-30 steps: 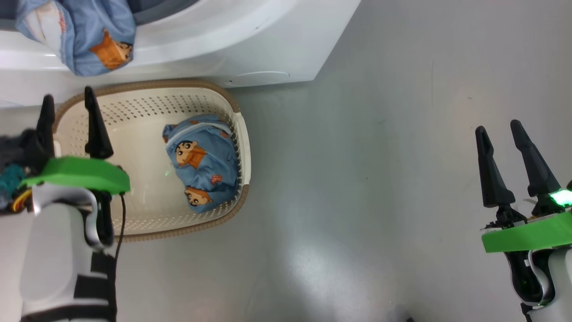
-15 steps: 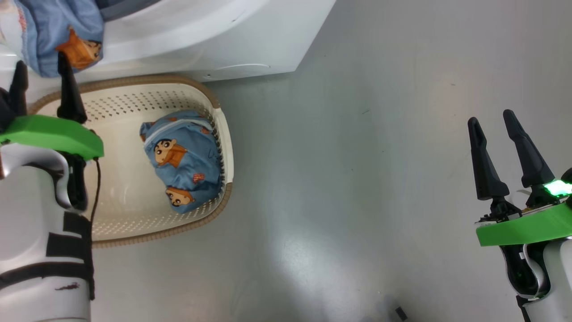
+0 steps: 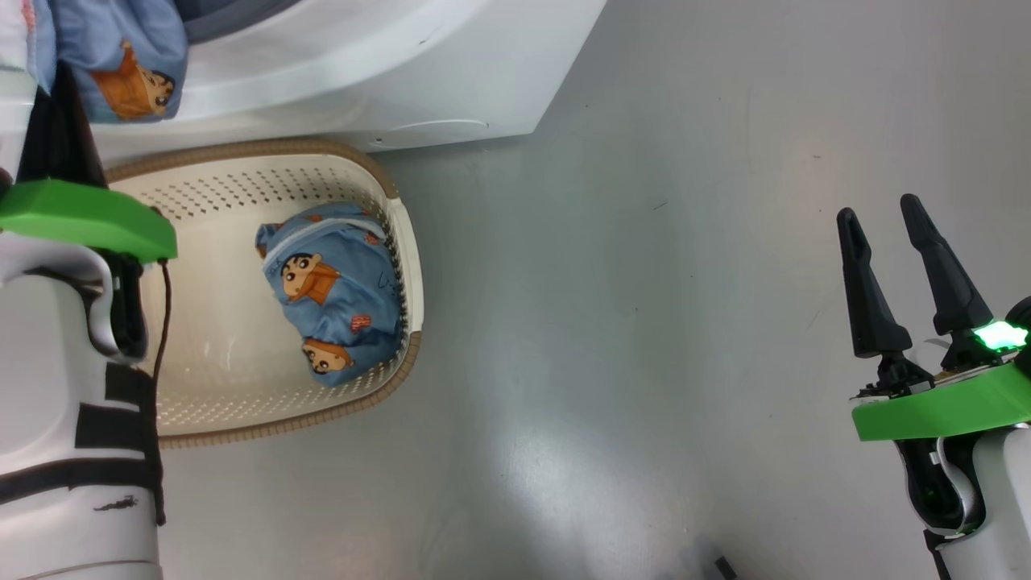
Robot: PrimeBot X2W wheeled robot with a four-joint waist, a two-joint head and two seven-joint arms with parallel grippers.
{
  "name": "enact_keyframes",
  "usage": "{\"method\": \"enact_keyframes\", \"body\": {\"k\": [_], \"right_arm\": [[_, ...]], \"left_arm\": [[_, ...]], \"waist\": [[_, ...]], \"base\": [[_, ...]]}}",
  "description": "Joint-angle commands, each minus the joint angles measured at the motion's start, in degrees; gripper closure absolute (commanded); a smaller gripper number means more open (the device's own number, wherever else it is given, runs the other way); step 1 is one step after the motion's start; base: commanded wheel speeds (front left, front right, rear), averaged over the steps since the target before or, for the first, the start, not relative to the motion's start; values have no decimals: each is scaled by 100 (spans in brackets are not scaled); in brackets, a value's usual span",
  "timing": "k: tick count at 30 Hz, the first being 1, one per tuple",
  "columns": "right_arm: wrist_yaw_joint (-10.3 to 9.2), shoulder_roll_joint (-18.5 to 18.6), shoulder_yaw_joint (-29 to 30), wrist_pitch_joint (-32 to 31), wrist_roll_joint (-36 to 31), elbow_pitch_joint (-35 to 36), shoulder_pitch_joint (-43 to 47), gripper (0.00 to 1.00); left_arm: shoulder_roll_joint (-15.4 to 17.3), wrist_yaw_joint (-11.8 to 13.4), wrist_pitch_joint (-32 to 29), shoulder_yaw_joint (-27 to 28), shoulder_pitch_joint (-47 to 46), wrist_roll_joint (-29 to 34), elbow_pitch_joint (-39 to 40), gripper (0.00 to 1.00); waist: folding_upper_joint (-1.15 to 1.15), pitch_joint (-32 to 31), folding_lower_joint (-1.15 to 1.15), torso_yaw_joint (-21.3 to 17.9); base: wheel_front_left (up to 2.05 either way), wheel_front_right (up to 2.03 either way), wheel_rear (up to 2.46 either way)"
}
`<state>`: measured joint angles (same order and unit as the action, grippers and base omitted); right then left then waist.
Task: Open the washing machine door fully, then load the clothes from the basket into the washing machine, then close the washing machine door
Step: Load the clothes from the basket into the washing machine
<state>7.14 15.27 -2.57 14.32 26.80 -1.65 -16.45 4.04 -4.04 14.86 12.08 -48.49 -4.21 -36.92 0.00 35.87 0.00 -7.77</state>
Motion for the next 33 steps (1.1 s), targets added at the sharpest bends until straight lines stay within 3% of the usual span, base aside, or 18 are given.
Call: {"method": "enact_keyframes", "body": {"k": [1, 10, 19, 23, 26, 29, 33], "right_arm": [[35, 43, -90, 68, -55, 112, 100, 0], [35, -59, -208, 68, -27, 91, 45, 0], [35, -177, -288, 68, 10, 49, 29, 0], [35, -238, -327, 68, 20, 38, -6, 0], [35, -285, -361, 68, 31, 40, -40, 0], [35, -325, -394, 68, 42, 32, -71, 0], [35, -360, -432, 68, 46, 13, -92, 0]], "left_arm": [[160, -44, 14, 58, -40, 84, 229, 100], [313, -207, 14, -124, -617, 177, 228, 100], [703, -263, 14, -470, -1635, 411, -719, 100], [816, -209, 14, -530, -2120, 447, -963, 100], [904, -84, 14, -578, -2356, 508, -694, 100], [949, 80, 14, -526, -2395, 479, -417, 100], [1024, 171, 14, -520, -2305, 490, -627, 100]], "waist": [[0, -6, 0, 10], [0, -11, 0, -111], [0, 15, 0, -423], [0, 47, 0, -558], [0, 96, 0, -657], [0, 136, 0, -755], [0, 145, 0, -839]], "base": [[0, 0, 0], [0, 0, 0], [0, 0, 0], [0, 0, 0], [0, 0, 0], [0, 0, 0], [0, 0, 0]]}}
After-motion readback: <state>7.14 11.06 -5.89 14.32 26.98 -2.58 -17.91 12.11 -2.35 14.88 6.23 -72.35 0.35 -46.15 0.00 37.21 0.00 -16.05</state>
